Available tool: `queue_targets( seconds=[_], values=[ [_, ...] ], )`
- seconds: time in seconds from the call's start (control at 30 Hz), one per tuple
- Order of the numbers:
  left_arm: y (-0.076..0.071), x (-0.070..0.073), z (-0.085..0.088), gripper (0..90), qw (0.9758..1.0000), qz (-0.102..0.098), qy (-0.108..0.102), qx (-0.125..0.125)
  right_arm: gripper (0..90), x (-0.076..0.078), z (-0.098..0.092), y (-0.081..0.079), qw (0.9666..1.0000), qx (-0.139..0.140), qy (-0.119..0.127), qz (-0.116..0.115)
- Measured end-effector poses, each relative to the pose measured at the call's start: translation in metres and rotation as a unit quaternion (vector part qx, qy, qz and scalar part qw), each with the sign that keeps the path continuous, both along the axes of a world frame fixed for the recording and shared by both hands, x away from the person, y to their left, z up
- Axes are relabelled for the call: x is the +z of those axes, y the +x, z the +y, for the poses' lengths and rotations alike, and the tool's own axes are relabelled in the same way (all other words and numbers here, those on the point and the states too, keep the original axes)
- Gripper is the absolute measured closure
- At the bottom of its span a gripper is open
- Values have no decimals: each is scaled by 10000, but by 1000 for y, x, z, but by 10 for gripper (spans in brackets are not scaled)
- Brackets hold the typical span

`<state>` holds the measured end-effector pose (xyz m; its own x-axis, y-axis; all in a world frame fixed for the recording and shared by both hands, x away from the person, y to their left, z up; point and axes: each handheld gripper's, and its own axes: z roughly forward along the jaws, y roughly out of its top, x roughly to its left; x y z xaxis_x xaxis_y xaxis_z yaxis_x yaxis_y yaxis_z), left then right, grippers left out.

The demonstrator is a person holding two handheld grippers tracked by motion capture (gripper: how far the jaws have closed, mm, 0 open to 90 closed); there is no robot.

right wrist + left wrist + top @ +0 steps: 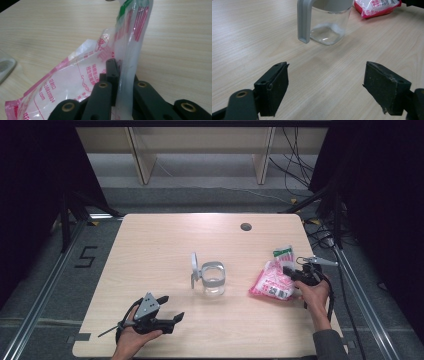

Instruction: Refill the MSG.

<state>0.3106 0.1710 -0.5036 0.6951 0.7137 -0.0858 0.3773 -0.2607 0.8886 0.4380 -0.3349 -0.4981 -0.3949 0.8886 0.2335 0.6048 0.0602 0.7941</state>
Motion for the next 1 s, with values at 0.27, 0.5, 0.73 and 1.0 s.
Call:
queue_targets(
  seconds=[0.27,0.5,0.73,1.0],
  values=[
    [-1,2,2,191,10000,-37,-54,15,896,8,4,-19,9994,240,-18,-255],
    [-1,2,0,191,10000,-32,-90,24,897,9,6,-28,9993,315,52,-183],
    [-1,3,1,193,10000,-46,-46,27,884,3,8,-30,9987,416,246,-137],
    [-1,2,0,193,10000,-46,-83,6,789,-1,10,-24,9983,323,430,222]
  ],
)
